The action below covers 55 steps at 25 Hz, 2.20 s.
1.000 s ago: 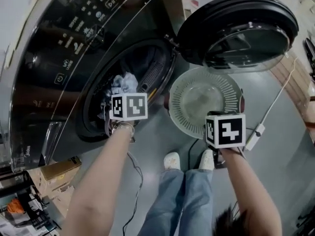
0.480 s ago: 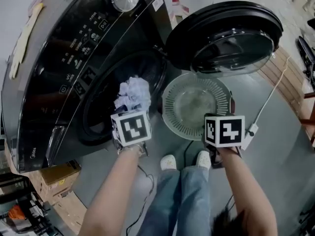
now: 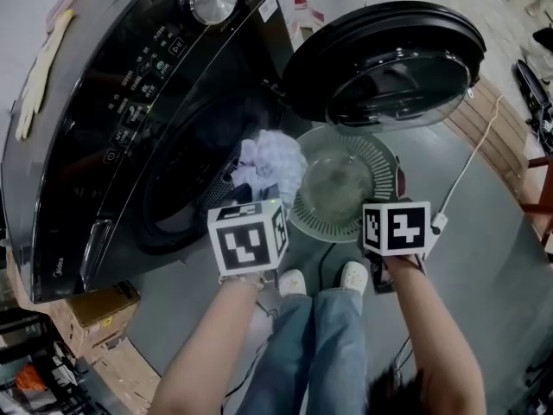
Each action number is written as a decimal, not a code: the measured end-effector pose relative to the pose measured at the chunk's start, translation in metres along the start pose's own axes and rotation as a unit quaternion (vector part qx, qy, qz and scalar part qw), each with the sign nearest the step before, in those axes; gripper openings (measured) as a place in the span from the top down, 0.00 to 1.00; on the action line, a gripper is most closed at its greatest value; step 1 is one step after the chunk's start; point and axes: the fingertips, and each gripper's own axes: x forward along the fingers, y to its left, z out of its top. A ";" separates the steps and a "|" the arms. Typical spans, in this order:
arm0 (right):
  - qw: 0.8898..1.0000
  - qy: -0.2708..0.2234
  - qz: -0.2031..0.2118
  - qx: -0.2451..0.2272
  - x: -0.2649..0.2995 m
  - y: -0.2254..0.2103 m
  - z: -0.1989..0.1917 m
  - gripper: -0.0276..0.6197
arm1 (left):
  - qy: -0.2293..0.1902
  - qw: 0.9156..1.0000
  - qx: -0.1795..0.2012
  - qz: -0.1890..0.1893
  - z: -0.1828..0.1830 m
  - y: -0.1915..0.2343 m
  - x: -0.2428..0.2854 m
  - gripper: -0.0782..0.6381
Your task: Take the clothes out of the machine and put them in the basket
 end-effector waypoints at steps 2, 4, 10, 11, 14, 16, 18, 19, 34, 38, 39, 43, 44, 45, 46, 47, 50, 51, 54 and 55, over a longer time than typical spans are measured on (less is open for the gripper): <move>1.000 -0.003 -0.001 0.008 -0.002 -0.003 -0.001 0.96 | -0.002 0.999 0.003 -0.042 0.001 -0.019 0.002 0.73; 1.000 -0.003 -0.002 0.013 -0.003 -0.006 -0.002 0.96 | -0.002 0.997 0.006 -0.083 0.001 -0.036 0.006 0.73; 1.000 -0.001 -0.012 0.022 -0.008 -0.022 -0.012 0.96 | -0.001 0.986 0.043 -0.163 -0.005 -0.077 0.022 0.73; 1.000 0.000 -0.014 0.026 -0.007 -0.025 -0.014 0.96 | 0.002 0.984 0.053 -0.172 -0.007 -0.083 0.025 0.73; 0.999 0.004 -0.019 0.040 -0.004 -0.034 -0.021 0.96 | 0.013 0.979 0.077 -0.186 -0.016 -0.096 0.037 0.73; 0.999 0.008 -0.020 0.044 -0.001 -0.038 -0.026 0.96 | 0.019 0.978 0.089 -0.186 -0.022 -0.102 0.046 0.72; 0.999 0.011 -0.021 0.046 0.001 -0.042 -0.029 0.96 | 0.025 0.978 0.094 -0.186 -0.026 -0.108 0.054 0.72; 0.999 0.012 -0.022 0.048 0.002 -0.044 -0.030 0.96 | 0.030 0.977 0.095 -0.188 -0.027 -0.111 0.058 0.72; 0.998 0.021 -0.023 0.058 0.020 -0.045 -0.041 0.96 | 0.047 0.972 0.101 -0.207 -0.036 -0.113 0.086 0.30; 0.998 0.015 -0.017 0.056 0.030 -0.039 -0.038 0.96 | 0.045 0.975 0.095 -0.197 -0.043 -0.097 0.090 0.30; 0.998 0.011 -0.013 0.056 0.035 -0.036 -0.037 0.96 | 0.044 0.976 0.094 -0.194 -0.045 -0.092 0.092 0.30; 0.999 0.004 0.000 0.048 0.057 -0.022 -0.036 0.96 | 0.036 0.981 0.075 -0.178 -0.058 -0.070 0.105 0.30; 0.999 0.004 0.004 0.044 0.063 -0.018 -0.037 0.96 | 0.036 0.982 0.068 -0.173 -0.064 -0.064 0.108 0.30; 0.999 0.006 0.007 0.039 0.068 -0.015 -0.039 0.96 | 0.036 0.983 0.060 -0.169 -0.071 -0.058 0.110 0.30; 0.999 0.008 0.010 0.034 0.074 -0.012 -0.040 0.95 | 0.038 0.984 0.052 -0.164 -0.079 -0.052 0.113 0.30; 0.999 0.009 0.012 0.029 0.080 -0.010 -0.041 0.96 | 0.039 0.985 0.048 -0.159 -0.086 -0.046 0.117 0.30; 1.000 0.004 0.016 0.003 0.098 -0.005 -0.035 0.96 | 0.034 0.987 0.062 -0.141 -0.097 -0.029 0.133 0.30; 1.000 0.001 0.016 -0.008 0.103 -0.004 -0.031 0.96 | 0.029 0.988 0.069 -0.136 -0.097 -0.024 0.136 0.30; 0.999 -0.006 0.014 -0.029 0.114 0.000 -0.022 0.96 | 0.011 0.989 0.079 -0.121 -0.092 -0.008 0.140 0.30; 0.999 -0.009 0.014 -0.029 0.116 0.003 -0.020 0.96 | 0.006 0.990 0.079 -0.115 -0.090 -0.002 0.140 0.30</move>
